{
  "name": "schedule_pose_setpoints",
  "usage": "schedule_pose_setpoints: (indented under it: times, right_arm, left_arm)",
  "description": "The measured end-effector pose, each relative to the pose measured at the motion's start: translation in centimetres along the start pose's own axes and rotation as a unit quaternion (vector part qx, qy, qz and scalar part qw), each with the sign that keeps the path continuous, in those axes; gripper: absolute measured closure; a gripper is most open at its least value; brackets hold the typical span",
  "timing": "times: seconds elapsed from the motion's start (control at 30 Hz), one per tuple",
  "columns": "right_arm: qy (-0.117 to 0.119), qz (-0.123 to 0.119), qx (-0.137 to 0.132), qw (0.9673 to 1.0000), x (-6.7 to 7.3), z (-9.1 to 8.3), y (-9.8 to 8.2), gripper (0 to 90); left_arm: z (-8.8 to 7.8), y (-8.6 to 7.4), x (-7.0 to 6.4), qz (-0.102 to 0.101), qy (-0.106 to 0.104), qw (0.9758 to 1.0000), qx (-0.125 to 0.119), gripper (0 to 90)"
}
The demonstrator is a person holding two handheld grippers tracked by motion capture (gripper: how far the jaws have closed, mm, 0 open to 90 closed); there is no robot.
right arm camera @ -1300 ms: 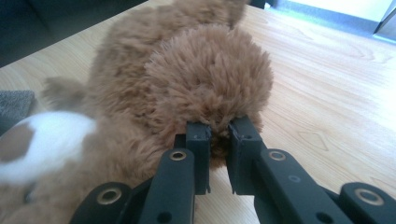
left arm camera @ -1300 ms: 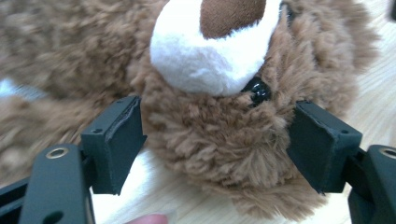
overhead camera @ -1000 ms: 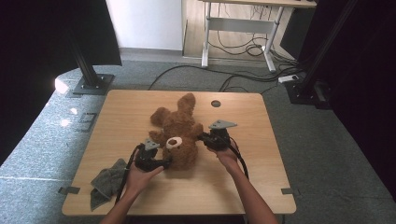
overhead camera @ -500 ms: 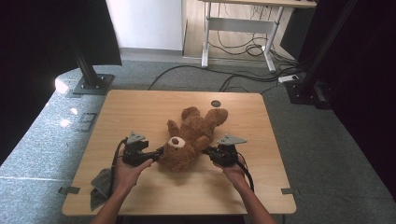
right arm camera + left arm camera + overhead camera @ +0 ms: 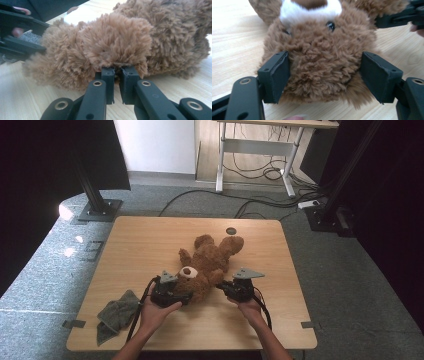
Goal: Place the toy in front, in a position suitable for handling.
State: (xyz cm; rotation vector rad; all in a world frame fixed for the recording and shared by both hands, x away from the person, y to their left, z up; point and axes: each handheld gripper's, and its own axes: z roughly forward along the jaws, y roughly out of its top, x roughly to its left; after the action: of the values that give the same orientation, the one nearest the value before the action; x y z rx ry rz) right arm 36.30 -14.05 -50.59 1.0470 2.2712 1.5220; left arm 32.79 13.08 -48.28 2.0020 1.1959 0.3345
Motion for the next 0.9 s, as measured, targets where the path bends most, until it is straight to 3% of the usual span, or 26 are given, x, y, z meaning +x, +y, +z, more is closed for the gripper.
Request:
schedule_pose_setpoints:
  times: [0.13, 0.3, 0.47, 0.73, 0.9]
  right_arm:
    - [0.007, -0.005, 0.005, 1.0, 0.4, 0.3, -0.3, 84.0]
    - [0.013, -0.014, 0.011, 0.9998, 1.3, 0.8, -0.4, 84.8]
    - [0.022, -0.02, 0.024, 0.9993, 2.1, 1.8, -0.7, 85.6]
    - [0.038, -0.026, 0.029, 0.9985, 3.2, 3.3, -0.4, 86.9]
    - [0.035, -0.028, 0.016, 0.9989, 3.1, 3.1, 0.1, 83.5]
  left_arm:
    - [0.7, 0.1, 0.2, 0.008, 0.016, 0.9998, 0.005, 20.9]
    - [1.0, 0.5, 2.0, -0.006, 0.012, 0.9996, 0.026, 17.8]
    - [0.5, 0.8, 3.3, 0.006, 0.044, 0.9986, 0.028, 19.7]
    - [0.4, 1.6, 6.1, -0.004, 0.103, 0.9943, 0.026, 22.3]
    - [0.3, 1.8, 6.7, -0.018, 0.102, 0.9945, 0.019, 23.6]
